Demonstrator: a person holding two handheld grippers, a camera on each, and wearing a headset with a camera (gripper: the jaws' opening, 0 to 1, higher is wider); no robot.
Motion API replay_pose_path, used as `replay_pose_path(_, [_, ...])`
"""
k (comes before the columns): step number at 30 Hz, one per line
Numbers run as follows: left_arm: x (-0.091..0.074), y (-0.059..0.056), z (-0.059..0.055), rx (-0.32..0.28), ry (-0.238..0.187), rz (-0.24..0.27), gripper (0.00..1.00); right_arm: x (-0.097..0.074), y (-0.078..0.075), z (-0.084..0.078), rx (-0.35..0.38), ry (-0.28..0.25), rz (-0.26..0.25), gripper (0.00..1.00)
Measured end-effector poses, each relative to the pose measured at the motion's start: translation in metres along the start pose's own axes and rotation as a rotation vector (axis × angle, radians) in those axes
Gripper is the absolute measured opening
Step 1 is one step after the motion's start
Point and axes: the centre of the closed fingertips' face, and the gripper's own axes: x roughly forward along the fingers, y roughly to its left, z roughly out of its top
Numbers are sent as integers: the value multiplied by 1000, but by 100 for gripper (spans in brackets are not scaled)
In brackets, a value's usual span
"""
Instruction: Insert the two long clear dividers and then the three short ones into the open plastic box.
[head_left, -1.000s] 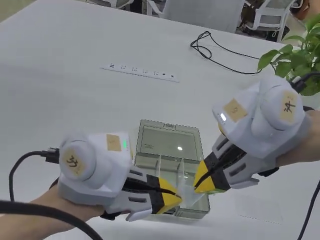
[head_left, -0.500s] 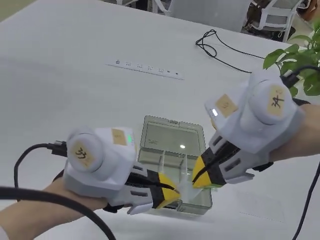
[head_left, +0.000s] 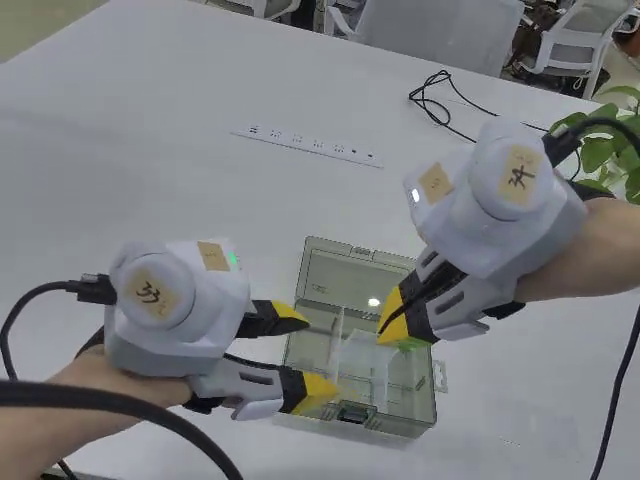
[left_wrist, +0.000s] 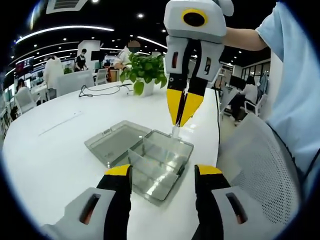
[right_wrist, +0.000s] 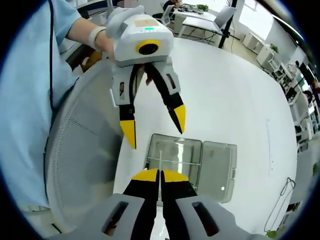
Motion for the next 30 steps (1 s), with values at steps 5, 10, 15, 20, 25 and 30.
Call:
replay_pose_path(5, [-4, 9, -8, -24, 17, 52, 73, 8, -12, 6, 24, -12, -17, 2])
replay_pose_path(10, [-5, 15, -18, -47, 50, 97, 95, 16, -22, 9, 70, -11, -14, 2])
replay_pose_path(15, [-7, 18, -22, -85, 51, 103, 100, 23, -28, 11, 100, -14, -14, 2])
replay_pose_path(20, [-9, 19, -25, -96, 54, 109, 100, 29, -32, 13, 108, -21, -10, 2])
replay_pose_path(25, [-10, 18, -28, -104, 57, 107, 100, 35, -34, 10, 110, -8, -10, 2])
replay_pose_path(30, [-11, 17, -31, -112, 59, 106, 99, 39, -34, 7, 115, -3, -6, 2])
